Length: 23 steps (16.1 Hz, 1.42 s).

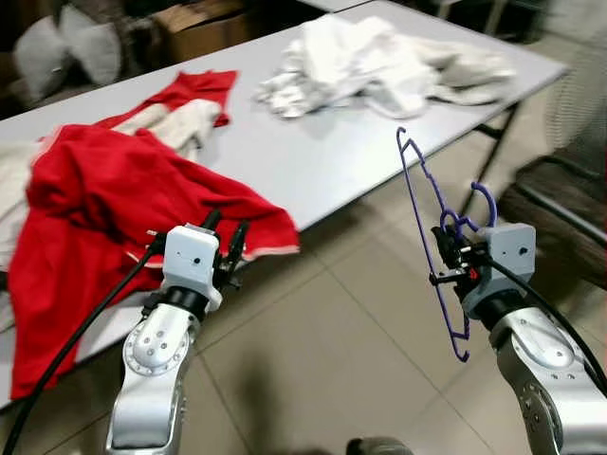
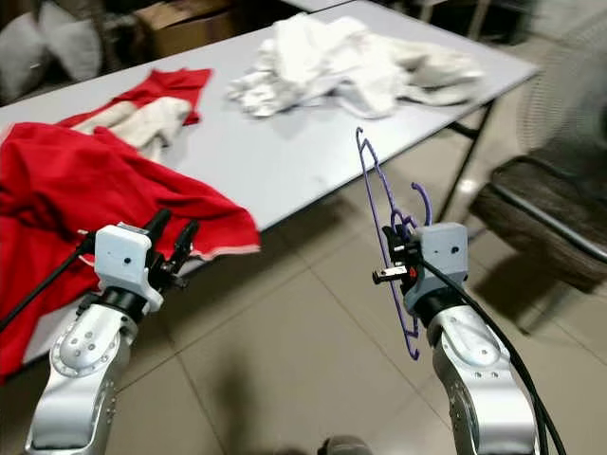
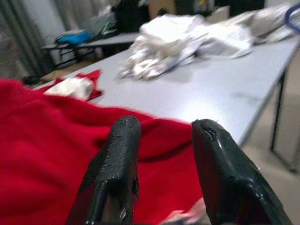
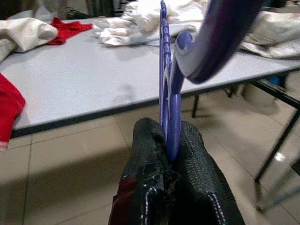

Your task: Hang hanger

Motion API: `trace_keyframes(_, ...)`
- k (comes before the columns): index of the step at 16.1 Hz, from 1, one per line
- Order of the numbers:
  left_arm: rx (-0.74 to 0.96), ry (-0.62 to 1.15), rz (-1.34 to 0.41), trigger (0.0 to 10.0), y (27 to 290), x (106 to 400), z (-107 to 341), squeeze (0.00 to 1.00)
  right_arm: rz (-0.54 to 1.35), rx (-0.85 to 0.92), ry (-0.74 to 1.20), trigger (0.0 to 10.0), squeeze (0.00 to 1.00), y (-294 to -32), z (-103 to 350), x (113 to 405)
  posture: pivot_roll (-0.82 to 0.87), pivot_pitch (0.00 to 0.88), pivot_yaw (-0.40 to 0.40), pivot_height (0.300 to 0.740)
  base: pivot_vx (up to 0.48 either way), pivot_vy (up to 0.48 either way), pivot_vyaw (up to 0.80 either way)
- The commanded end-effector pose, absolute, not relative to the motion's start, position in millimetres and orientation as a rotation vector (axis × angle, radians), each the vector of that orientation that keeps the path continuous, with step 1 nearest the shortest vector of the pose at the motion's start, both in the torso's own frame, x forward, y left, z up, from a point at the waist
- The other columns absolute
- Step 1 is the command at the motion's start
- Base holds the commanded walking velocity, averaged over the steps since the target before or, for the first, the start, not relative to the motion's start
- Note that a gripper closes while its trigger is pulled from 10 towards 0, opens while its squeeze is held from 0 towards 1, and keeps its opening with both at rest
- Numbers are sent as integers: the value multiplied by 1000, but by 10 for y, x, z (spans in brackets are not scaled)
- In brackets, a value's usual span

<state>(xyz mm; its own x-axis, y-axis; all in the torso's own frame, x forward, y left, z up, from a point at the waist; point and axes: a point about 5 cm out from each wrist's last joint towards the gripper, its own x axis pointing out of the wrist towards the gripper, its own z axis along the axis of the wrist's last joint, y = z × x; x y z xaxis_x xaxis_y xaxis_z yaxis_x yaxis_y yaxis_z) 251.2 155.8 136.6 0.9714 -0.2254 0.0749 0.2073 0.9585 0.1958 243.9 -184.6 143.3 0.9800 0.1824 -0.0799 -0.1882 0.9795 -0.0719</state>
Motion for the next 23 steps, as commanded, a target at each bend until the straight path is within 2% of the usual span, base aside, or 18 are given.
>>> trace_keyframes(1,210,-85,-191,10000,1612,2496,1368,0,194,-92,51,10000,0,-1856,1462,2431,-165,80,67,740,405,0,0)
trace_keyframes(4,229,-56,-178,10000,1722,2485,1344,0,307,-164,60,10000,0,-1818,1482,2408,-166,95,74,740,358,0,267)
trace_keyframes(7,224,-28,-313,10000,1731,2372,1306,0,279,-117,42,10000,0,-1855,1496,2404,-171,91,52,740,0,0,533)
trace_keyframes(8,234,-26,-341,10000,1740,2359,1295,392,280,-119,45,10000,0,-1858,1492,2408,-171,91,52,740,0,0,0)
trace_keyframes(9,270,-20,-412,10000,1736,2342,1278,1000,283,-123,44,10000,0,-1860,1497,2417,-175,91,47,740,0,0,0)
trace_keyframes(12,428,69,-601,10000,1691,2375,1191,1000,281,-136,33,10000,0,-1912,1531,2450,-175,103,58,740,0,0,0)
trace_keyframes(14,464,75,-661,10000,1708,2412,1190,1000,276,-140,36,10000,0,-1931,1518,2441,-183,93,57,740,0,0,0)
trace_keyframes(15,463,70,-713,10000,1670,2424,1189,761,275,-140,38,10000,0,-1927,1513,2441,-185,88,56,740,0,0,0)
trace_keyframes(16,481,60,-758,10000,1621,2445,1183,192,275,-140,37,10000,0,-1920,1516,2445,-189,85,59,740,0,0,0)
trace_keyframes(17,508,70,-772,10000,1596,2488,1152,0,274,-144,34,10000,0,-1923,1522,2457,-190,88,63,740,0,0,0)
trace_keyframes(20,588,117,-756,10000,1584,2653,1064,0,266,-154,29,10000,0,-1963,1535,2463,-192,93,65,740,0,0,0)
trace_keyframes(23,627,85,-696,10000,1597,2831,1105,0,265,-156,33,10000,0,-1951,1525,2445,-195,94,68,740,0,0,0)
